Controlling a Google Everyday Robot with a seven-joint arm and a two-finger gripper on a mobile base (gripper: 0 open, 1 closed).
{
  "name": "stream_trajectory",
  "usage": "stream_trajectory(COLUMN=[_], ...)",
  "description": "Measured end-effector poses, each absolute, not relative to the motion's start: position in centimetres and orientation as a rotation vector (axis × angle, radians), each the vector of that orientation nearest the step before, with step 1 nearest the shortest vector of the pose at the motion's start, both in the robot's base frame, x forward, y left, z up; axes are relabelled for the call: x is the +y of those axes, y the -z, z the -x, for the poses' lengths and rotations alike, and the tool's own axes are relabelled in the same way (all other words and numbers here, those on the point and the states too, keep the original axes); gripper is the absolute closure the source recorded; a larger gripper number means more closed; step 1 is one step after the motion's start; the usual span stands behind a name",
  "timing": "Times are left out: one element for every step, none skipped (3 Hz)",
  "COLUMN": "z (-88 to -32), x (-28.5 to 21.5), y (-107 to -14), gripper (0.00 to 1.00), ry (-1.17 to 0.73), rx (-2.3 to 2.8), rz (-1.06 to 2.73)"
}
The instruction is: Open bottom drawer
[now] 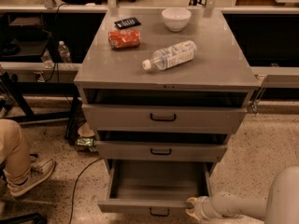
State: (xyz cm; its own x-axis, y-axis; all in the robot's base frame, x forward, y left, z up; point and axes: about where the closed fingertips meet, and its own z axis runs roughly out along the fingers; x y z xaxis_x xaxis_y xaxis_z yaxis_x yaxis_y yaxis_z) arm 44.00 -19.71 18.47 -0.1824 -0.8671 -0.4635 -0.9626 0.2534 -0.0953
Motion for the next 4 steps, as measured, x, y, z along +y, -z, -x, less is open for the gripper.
stream_trajectory(z=[-43.94,-43.93,-43.82,-43.86], x=[-19.61,-19.60,-19.47,-20.13], y=[-18.49,-18.50,-18.40,-18.79], gripper=[0.51,0.28,0.04,0.00], ry=[-0.306,-0.306,-0.310,-0.320], rx=[2.107,2.107,2.107,2.111], rz=[1.665,1.665,1.666,1.649])
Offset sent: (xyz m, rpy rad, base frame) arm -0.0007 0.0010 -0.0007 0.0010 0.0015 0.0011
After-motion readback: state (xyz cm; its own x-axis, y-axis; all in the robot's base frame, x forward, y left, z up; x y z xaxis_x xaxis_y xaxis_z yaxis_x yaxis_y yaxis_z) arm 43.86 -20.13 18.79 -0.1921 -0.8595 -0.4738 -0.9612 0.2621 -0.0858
